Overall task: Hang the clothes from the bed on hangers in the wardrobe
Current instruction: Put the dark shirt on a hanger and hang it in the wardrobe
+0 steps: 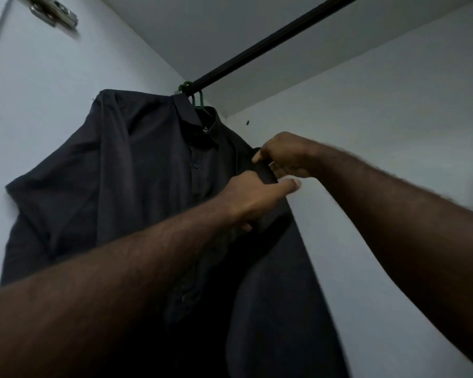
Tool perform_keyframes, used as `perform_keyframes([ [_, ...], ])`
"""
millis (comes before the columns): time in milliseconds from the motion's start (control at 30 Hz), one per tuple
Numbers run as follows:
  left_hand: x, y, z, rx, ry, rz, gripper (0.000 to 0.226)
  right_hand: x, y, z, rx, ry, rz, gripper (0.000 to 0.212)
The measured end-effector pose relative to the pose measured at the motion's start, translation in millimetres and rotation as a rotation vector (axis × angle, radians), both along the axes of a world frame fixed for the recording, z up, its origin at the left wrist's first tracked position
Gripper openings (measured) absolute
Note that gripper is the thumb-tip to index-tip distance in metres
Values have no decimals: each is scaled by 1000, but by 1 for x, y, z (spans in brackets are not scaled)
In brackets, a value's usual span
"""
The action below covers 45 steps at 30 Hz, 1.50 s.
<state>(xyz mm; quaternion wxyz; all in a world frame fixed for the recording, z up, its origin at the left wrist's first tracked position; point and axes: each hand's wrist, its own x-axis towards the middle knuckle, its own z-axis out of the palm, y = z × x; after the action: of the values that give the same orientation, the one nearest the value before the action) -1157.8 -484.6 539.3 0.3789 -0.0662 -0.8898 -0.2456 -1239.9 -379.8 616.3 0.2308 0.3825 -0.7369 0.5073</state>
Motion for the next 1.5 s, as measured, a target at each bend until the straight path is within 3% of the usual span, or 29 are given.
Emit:
perform_keyframes([
  [100, 4, 5, -22, -37, 24, 262, 92, 14, -22, -4, 67, -47, 22, 21],
  [233, 5, 4, -37, -143, 136, 584, 97, 32, -42, -11, 167, 67, -36, 28],
  [433, 33, -22, -44, -375, 177, 905, 43, 29, -48, -18, 162, 256, -105, 28],
  [567, 64, -40, -54, -331, 110, 965, 30, 28, -41, -24, 294, 281, -160, 6],
  [700, 90, -51, -61, -152, -25, 951, 29, 26, -39, -30, 405, 277, -150, 15],
  [833, 86, -62, -69, 350, -13, 533, 18, 18, -41, -31, 436, 255, -119, 20],
  [967, 84, -66, -83, 541, 55, 304, 26, 8, -45, -34, 484, 244, -84, 19],
  [1100, 102, -67, -88, 499, 150, 281, 46, 2, -49, -39, 456, 241, -82, 20],
  [1200, 124, -72, -96, 403, 35, 320, 36, 1, -55, -49, 407, 263, -96, 24],
  [1300, 141, -81, -121, 417, -154, 377, 21, 2, -66, -69, 319, 372, -160, 52],
  [1400, 149, -90, -156, 415, -109, 467, 20, 2, -84, -100, 156, 424, -218, 78],
  [1500, 149, -104, -185, -19, 115, 737, 17, 5, -112, -138, 95, 370, -142, 83],
])
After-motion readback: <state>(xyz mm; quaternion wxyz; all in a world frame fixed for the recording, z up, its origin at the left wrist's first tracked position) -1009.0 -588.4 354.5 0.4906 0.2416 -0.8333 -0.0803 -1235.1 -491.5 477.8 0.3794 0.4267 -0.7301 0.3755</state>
